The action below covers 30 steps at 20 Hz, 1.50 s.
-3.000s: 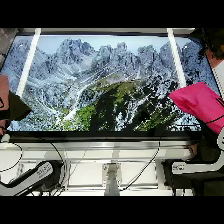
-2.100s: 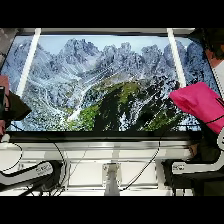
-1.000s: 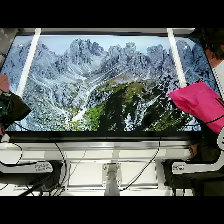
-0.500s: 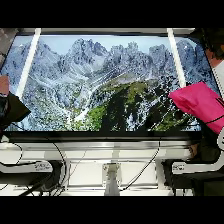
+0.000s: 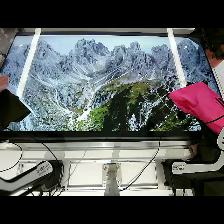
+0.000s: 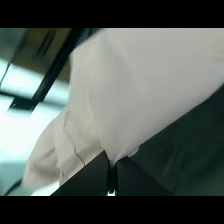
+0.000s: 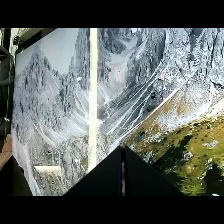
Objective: Fold the clothes and pants, and hang the long-sleeved shirts on hangers.
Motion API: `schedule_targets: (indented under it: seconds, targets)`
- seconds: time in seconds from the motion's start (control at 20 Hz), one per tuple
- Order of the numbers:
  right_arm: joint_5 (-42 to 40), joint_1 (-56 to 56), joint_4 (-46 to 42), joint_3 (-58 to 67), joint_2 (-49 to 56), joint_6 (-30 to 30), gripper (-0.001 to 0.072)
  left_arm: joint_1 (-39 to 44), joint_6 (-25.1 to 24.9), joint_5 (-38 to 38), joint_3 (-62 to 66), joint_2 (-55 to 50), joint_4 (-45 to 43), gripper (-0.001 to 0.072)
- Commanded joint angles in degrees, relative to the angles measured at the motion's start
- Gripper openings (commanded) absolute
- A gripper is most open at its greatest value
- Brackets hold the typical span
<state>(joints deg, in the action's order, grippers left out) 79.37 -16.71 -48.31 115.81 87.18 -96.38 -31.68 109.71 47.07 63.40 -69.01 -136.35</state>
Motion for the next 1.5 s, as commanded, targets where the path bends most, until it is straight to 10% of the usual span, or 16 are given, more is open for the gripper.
schedule_targets:
  seconds: [0.0, 0.25, 0.75, 1.1, 1.45]
  targets:
    - [0.1, 0.0, 0.1, 0.0, 0.0, 0.0, 0.002, 3.4, 5.0, -12.2, 0.7, 8.7, 3.6, 0.0008]
    - [-1.4, 0.0, 0.1, 0.0, 0.0, 0.0, 0.002, 19.1, 5.0, -28.2, 0.7, 17.1, 11.5, 0.0008]
    - [-3.4, 0.0, -0.2, 0.0, 0.0, 0.1, 0.002, 58.4, 5.0, -28.2, 0.7, 10.3, 23.5, 0.0009]
    - [-3.4, 0.0, -0.2, 0.0, 0.0, 0.1, 0.002, 66.7, 4.7, -10.1, 0.6, -1.1, 25.1, 0.0008]
    - [-3.9, 0.0, -3.0, 0.0, 0.0, 0.0, 0.0019, 71.3, -27.2, 15.1, 0.6, -8.5, 36.4, 0.0008]
